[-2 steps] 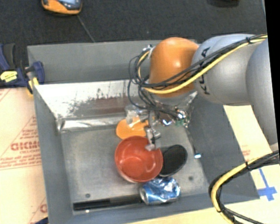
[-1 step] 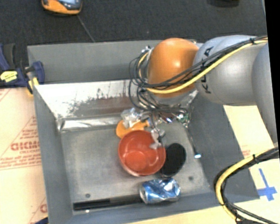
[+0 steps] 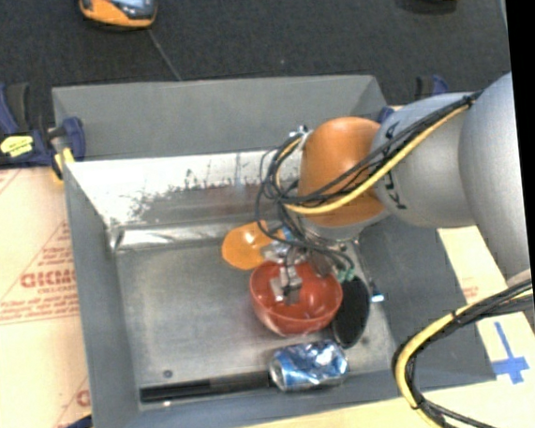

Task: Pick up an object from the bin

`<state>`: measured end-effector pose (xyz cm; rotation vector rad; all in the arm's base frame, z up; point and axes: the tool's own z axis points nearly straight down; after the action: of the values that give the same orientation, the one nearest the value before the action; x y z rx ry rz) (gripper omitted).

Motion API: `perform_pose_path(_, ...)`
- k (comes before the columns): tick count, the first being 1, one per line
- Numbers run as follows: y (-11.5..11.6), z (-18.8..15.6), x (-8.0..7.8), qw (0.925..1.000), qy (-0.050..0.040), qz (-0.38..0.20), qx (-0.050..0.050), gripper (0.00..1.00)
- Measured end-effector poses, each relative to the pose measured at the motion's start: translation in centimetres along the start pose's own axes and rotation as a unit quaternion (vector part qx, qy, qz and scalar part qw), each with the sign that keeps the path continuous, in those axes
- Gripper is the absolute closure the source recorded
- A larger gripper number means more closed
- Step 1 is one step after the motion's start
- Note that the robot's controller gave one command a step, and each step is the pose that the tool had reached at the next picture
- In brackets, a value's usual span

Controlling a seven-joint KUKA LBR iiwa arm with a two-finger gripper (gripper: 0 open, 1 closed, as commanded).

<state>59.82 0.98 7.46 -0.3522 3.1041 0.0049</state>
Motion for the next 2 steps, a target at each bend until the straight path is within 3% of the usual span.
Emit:
perform_pose_path(1, 0.0, 0.0, 0.0, 1.0000, 0.0000, 0.000, 0.000, 1.00)
perform_pose_path(2, -0.9, -0.1, -4.8, 0.9560, -0.0022, -0.293, 0.000, 1.00)
